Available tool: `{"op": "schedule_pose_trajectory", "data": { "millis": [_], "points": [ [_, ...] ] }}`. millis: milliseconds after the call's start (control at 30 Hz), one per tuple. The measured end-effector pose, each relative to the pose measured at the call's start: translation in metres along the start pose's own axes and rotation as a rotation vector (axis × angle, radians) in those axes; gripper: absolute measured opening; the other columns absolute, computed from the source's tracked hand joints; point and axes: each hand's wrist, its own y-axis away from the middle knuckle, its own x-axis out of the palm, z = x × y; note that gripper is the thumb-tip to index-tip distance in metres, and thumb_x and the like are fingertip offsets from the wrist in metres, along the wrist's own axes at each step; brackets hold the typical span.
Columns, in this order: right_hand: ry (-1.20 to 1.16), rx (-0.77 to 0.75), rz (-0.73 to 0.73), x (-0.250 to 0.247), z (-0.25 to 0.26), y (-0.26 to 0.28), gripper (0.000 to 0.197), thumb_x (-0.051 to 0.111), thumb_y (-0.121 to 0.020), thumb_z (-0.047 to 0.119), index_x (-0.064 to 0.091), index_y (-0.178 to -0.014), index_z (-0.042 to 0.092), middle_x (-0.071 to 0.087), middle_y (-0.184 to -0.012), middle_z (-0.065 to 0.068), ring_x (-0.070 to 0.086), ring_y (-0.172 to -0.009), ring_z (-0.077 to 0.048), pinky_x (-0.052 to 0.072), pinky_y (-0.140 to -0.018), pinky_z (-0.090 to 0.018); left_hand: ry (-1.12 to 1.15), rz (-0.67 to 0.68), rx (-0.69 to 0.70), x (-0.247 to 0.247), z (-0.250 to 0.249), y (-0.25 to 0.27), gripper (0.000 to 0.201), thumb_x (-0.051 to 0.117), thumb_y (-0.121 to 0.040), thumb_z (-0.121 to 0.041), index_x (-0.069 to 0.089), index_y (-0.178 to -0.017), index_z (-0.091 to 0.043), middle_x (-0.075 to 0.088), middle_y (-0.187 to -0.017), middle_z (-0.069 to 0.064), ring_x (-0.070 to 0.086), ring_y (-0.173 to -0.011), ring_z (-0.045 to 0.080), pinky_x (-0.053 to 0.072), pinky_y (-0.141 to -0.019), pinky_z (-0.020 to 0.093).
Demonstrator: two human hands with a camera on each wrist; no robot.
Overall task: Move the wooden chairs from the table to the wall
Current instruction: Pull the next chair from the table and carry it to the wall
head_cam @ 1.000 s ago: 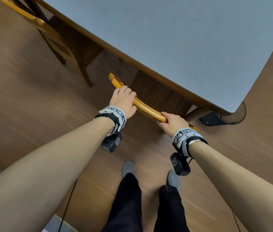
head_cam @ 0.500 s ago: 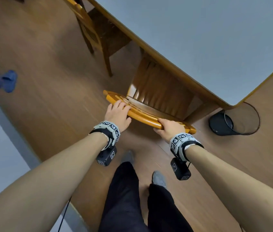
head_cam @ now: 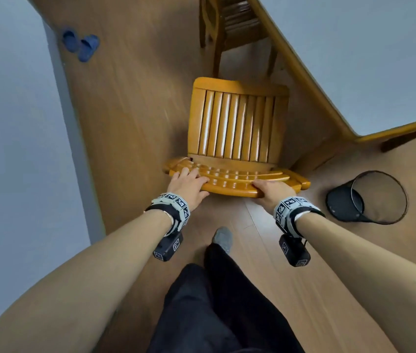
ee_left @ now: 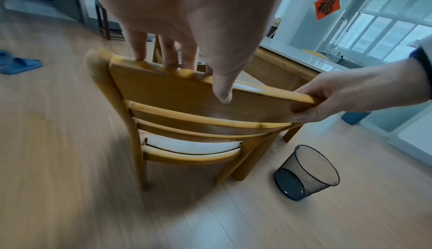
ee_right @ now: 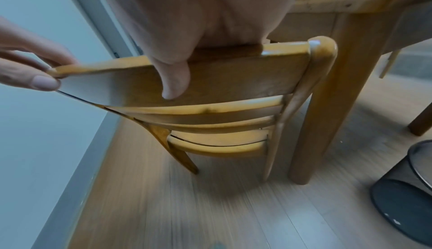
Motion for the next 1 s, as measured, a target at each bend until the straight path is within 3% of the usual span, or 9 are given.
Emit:
{"op": "schedule_pose_trajectory", "data": {
  "millis": [100, 300, 467, 667, 800, 1000],
  "points": [
    [0.071, -0.054, 0.029, 0.023, -0.005, 0.036, 0.033, 0.058, -0.095, 0.042, 0.057, -0.124, 0.027, 0.063, -0.127, 0.000, 0.060, -0.112, -0.026, 0.051, -0.091, -0.039, 0.039, -0.005, -0.060, 0.026, -0.031, 0.050, 0.048, 0.048, -0.097, -0.052, 0.048, -0.142, -0.035, 0.049, -0.139, 0.000, 0.040, -0.124, 0.025, 0.035, -0.103, 0.042],
    [0.165, -0.117, 0.036, 0.086, -0.017, 0.119, 0.044, 0.056, -0.097, 0.041, 0.050, -0.137, 0.026, 0.056, -0.140, 0.000, 0.055, -0.123, -0.026, 0.047, -0.101, -0.041, 0.113, -0.031, -0.170, 0.081, -0.094, 0.148, 0.047, 0.051, -0.097, -0.050, 0.050, -0.141, -0.034, 0.049, -0.139, 0.000, 0.039, -0.125, 0.024, 0.034, -0.102, 0.043],
    [0.217, -0.137, 0.037, 0.134, -0.033, 0.186, 0.043, 0.056, -0.096, 0.041, 0.049, -0.137, 0.029, 0.060, -0.135, -0.006, 0.058, -0.116, -0.031, 0.050, -0.093, -0.040, 0.169, -0.090, -0.233, 0.123, -0.147, 0.219, 0.045, 0.054, -0.095, -0.049, 0.055, -0.138, -0.033, 0.051, -0.137, 0.000, 0.038, -0.126, 0.025, 0.030, -0.107, 0.043],
    [0.230, -0.183, 0.049, 0.161, -0.061, 0.250, 0.042, 0.057, -0.096, 0.038, 0.050, -0.137, 0.029, 0.061, -0.132, -0.006, 0.060, -0.113, -0.031, 0.049, -0.092, -0.038, 0.242, -0.121, -0.303, 0.145, -0.211, 0.278, 0.044, 0.055, -0.096, -0.048, 0.055, -0.137, -0.033, 0.049, -0.139, 0.000, 0.036, -0.129, 0.025, 0.025, -0.112, 0.044],
    [0.209, -0.223, 0.044, 0.169, -0.083, 0.286, 0.032, 0.059, -0.096, 0.035, 0.056, -0.128, 0.029, 0.066, -0.123, -0.002, 0.063, -0.106, -0.027, 0.052, -0.087, -0.038, 0.279, -0.141, -0.340, 0.153, -0.252, 0.306, 0.044, 0.054, -0.096, -0.047, 0.056, -0.138, -0.033, 0.050, -0.138, 0.000, 0.037, -0.129, 0.025, 0.023, -0.114, 0.043],
    [0.200, -0.304, 0.016, 0.185, -0.130, 0.341, 0.028, 0.059, -0.095, 0.035, 0.058, -0.123, 0.032, 0.067, -0.120, 0.000, 0.064, -0.104, -0.024, 0.054, -0.087, -0.038, 0.316, -0.184, -0.427, 0.170, -0.328, 0.344, 0.041, 0.056, -0.096, -0.045, 0.058, -0.135, -0.034, 0.055, -0.128, -0.001, 0.042, -0.121, 0.024, 0.029, -0.110, 0.043]
  ]
}}
